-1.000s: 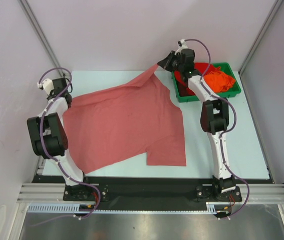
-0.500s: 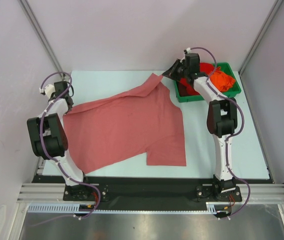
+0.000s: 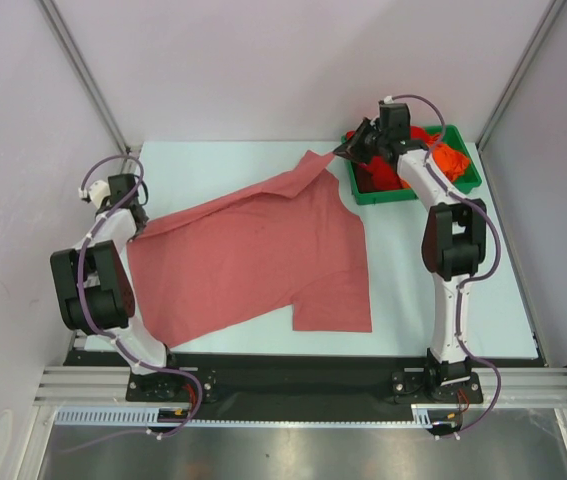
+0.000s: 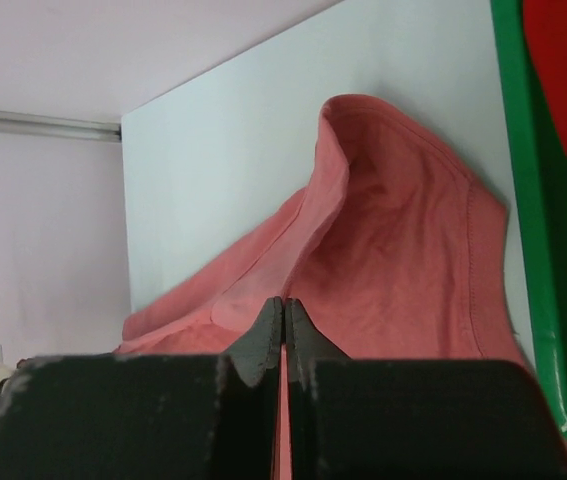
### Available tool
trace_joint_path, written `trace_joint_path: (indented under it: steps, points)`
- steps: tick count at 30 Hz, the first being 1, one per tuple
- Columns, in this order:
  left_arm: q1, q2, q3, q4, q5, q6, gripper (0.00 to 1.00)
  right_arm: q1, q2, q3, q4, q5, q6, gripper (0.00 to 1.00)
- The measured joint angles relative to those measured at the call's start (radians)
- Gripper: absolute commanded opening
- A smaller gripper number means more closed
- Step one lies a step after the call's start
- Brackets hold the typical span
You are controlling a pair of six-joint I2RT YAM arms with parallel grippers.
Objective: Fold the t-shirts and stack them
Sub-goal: Fold the tshirt
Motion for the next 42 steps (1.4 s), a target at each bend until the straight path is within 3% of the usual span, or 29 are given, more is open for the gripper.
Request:
trace_joint_path:
  steps: [12,15,18,19,20,21,22,24,25,29,31,32,35,37,42]
  points:
    - [0.0,-0.008,-0.041,0.002,0.004,-0.002,0.01,0.017,-0.04,-0.085,-0.096,0.054,-0.036,0.0]
    - [-0.002,-0.009,-0.06,0.008,0.005,-0.003,0.17,0.023,-0.04,-0.105,-0.122,0.082,-0.06,0.03]
    - [-0.003,-0.026,-0.107,0.015,0.004,-0.021,0.15,0.029,-0.049,-0.14,-0.146,0.108,-0.096,0.06]
    - [-0.003,-0.04,-0.127,0.015,0.005,-0.026,0.2,0.033,-0.055,-0.157,-0.154,0.117,-0.106,0.11]
    - [-0.003,-0.057,-0.148,0.014,0.005,-0.029,0.3,0.035,-0.065,-0.18,-0.163,0.129,-0.119,0.23]
    - [-0.003,-0.079,-0.165,0.01,0.004,-0.036,0.53,0.037,-0.077,-0.207,-0.167,0.141,-0.13,0.26]
    - [-0.003,-0.102,-0.175,0.003,0.002,-0.04,0.61,0.041,-0.091,-0.237,-0.169,0.152,-0.146,0.35]
    - [-0.003,-0.149,-0.181,-0.008,-0.002,-0.052,0.74,0.045,-0.119,-0.279,-0.192,0.18,-0.178,0.43]
    - [-0.003,-0.18,-0.181,-0.006,-0.007,-0.055,0.75,0.048,-0.127,-0.285,-0.2,0.195,-0.195,0.51]
    - [-0.003,-0.266,-0.179,0.01,-0.016,-0.055,0.68,0.064,-0.137,-0.244,-0.206,0.206,-0.285,0.57]
    - [-0.003,-0.272,-0.171,0.027,-0.004,-0.044,0.65,0.069,-0.12,-0.167,-0.208,0.181,-0.341,0.61]
    - [-0.003,-0.266,-0.165,0.036,0.009,-0.04,0.59,0.073,-0.098,-0.1,-0.208,0.167,-0.365,0.63]
    - [-0.001,-0.217,-0.135,0.064,0.071,-0.008,0.45,0.079,-0.005,0.106,-0.173,0.136,-0.423,0.66]
    - [0.003,-0.162,-0.111,0.091,0.118,0.014,0.42,0.083,0.059,0.206,-0.136,0.111,-0.452,0.69]
    - [0.045,-0.039,-0.1,0.143,0.244,0.037,0.34,0.082,0.203,0.304,-0.105,0.055,-0.488,0.72]
